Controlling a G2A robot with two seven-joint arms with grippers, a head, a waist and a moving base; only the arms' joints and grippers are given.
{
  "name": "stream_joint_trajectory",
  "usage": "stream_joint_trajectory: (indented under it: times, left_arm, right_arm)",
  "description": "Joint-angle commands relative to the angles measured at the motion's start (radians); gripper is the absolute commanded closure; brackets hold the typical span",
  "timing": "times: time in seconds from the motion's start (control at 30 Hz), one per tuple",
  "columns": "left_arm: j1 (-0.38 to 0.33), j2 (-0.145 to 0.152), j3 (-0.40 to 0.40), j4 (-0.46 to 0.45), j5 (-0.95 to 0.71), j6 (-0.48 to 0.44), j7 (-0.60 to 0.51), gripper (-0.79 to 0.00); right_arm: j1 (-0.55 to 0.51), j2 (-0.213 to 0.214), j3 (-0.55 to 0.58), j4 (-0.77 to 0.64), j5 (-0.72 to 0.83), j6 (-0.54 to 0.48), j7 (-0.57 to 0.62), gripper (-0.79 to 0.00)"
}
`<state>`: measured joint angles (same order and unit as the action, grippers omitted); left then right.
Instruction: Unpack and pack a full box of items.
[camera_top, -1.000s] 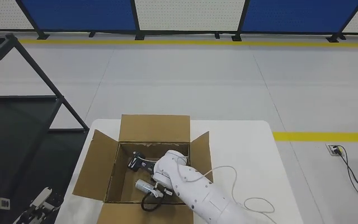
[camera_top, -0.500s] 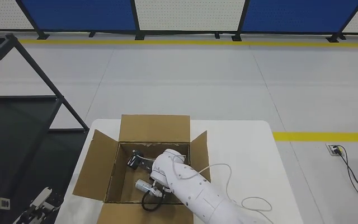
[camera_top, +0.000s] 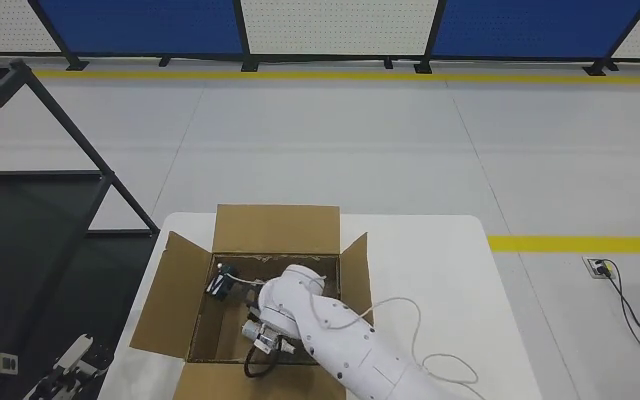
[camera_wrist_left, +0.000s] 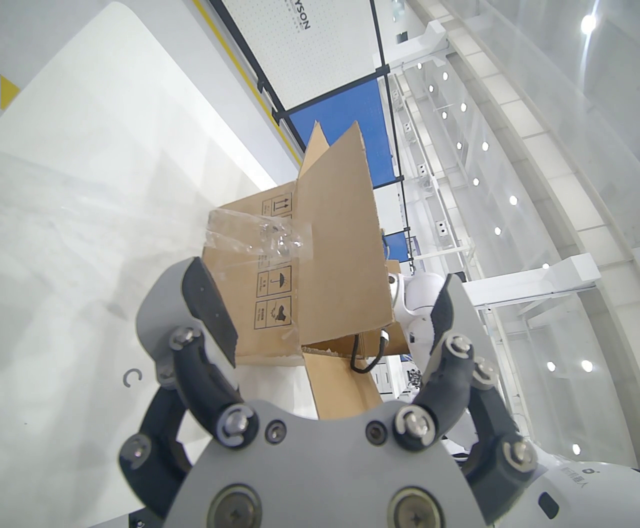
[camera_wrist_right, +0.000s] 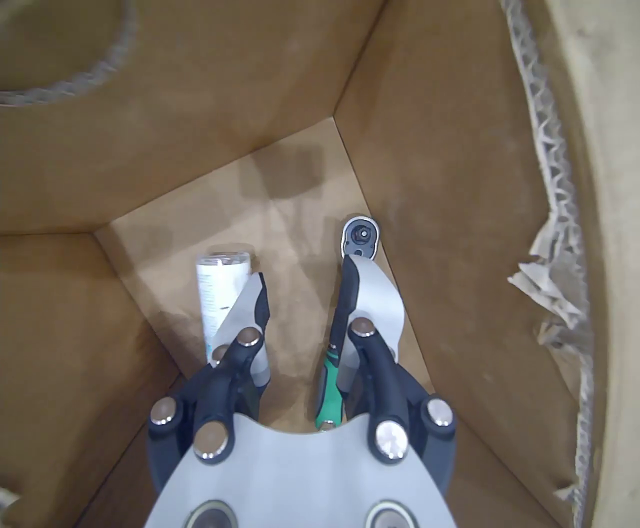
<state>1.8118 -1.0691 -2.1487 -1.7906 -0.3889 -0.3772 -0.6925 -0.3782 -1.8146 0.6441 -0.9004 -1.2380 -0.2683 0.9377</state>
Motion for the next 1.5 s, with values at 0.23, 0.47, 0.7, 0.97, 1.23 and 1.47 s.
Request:
stream_joint_trajectory:
  times: [0.23,0.47,0.7,0.97,1.23,1.47]
  left_arm:
    - [0.0,0.0,0.0,0.0,0.0,0.0,0.0,-0.785]
    - [0.0,0.0,0.0,0.0,0.0,0.0,0.0,-0.785]
    - [-0.003,0.0,0.005,-0.012,-0.008,0.004,-0.001,-0.785]
    - [-0.024,0.011,-0.034,-0.064,-0.241,0.072,-0.234,-0.785]
    - [-0.05,0.021,-0.057,-0.08,-0.318,0.193,-0.305,-0.785]
    - [-0.05,0.021,-0.057,-0.08,-0.318,0.193,-0.305,-0.785]
  right_arm:
    - [-0.294,0.114,0.153,-0.675,-0.187,-0.065,0.198,-0.382]
    - [-0.432,0.152,0.257,-1.037,-0.252,-0.098,0.246,-0.785]
    - [-0.468,0.166,0.397,-1.179,-0.163,-0.092,0.235,-0.785]
    - [-0.517,0.169,0.582,-1.232,0.062,0.09,0.172,-0.785]
    - [-0.557,0.178,0.681,-1.255,0.036,0.187,0.179,-0.785]
    - [-0.561,0.178,0.681,-1.253,0.037,0.188,0.173,-0.785]
